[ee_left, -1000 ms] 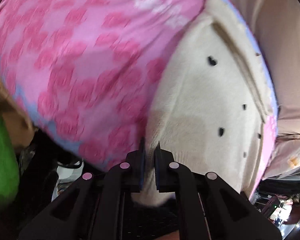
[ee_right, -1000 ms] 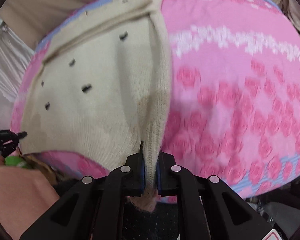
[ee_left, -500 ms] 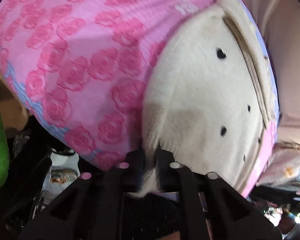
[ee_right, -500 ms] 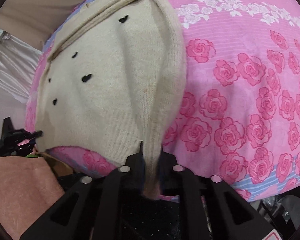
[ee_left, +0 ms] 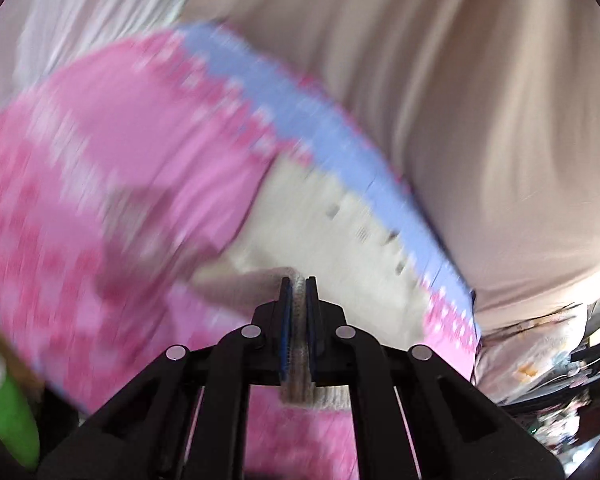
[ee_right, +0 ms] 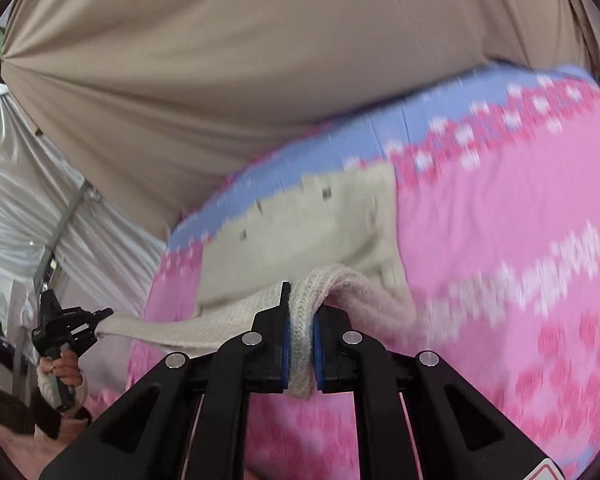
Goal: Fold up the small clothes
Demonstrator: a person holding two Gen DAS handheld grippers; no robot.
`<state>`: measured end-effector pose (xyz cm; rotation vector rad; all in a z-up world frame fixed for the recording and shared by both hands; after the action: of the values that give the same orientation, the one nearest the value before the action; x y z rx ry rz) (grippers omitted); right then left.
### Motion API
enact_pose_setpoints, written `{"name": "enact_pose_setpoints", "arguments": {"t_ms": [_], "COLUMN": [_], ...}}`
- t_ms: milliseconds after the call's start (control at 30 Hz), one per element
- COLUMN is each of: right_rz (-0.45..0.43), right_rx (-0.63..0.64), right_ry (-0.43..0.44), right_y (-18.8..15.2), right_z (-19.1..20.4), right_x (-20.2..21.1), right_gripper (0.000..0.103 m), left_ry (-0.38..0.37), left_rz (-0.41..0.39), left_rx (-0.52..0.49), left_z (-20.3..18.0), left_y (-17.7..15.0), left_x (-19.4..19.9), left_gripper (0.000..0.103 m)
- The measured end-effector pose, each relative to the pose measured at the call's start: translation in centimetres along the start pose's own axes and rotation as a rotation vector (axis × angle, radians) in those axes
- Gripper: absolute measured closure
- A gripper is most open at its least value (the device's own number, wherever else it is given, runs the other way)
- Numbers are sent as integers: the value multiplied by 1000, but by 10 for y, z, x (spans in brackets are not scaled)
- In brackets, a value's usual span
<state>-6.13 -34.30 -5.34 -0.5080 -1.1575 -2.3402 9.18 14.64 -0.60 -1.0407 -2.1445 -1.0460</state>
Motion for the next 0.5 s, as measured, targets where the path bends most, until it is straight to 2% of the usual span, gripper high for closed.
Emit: {"name": "enact_pose_setpoints", "arguments": {"t_ms": [100, 200, 267, 367, 400, 433, 467, 500], "right_rz": [-26, -3, 32, 82, 77, 64, 54, 54], "right_rx": [-33, -95, -145, -190, -203, -206, -191, -174], "right_ry": [-9, -38, -83, -203, -185, -160, -153, -162], "right_y": [50, 83, 92, 96, 95, 93, 90, 84], "right_z": [-5, -25, -46, -73, -74, -73, -72, -74], "right_x": [-38, -89, -131, -167, -168, -167, -165, -164], "right_gripper": [95, 91, 89, 88, 86, 83, 76, 67], "left_ry": [46, 123, 164, 243, 258, 231, 210, 206], "left_rz": [-72, -134, -132, -92, -60, -25, -3, 13], "left_rx": [-80, -91, -58, -36, -39, -47, -62, -87], "left_z": [-28, -41, -39, -27, -22, -20, -20, -16], "left_y": [44, 89, 114, 124, 119, 109, 100, 90], "left_x": [-21, -60, -101, -159, -172, -181, -184, -189], "left_gripper": [98, 100, 98, 90, 85, 74, 65, 49]}}
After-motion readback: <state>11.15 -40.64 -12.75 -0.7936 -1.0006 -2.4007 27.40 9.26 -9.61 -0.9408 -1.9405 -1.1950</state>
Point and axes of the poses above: each gripper's, at about its wrist camera, not at the fingertips, and x roughly against the way its jaws point, z to its left, y to its top, the point moved 7 cm from there along -x, roughly the way its jaws point, and after that the axes turned 1 degree about -z, right-handed, at the moved point
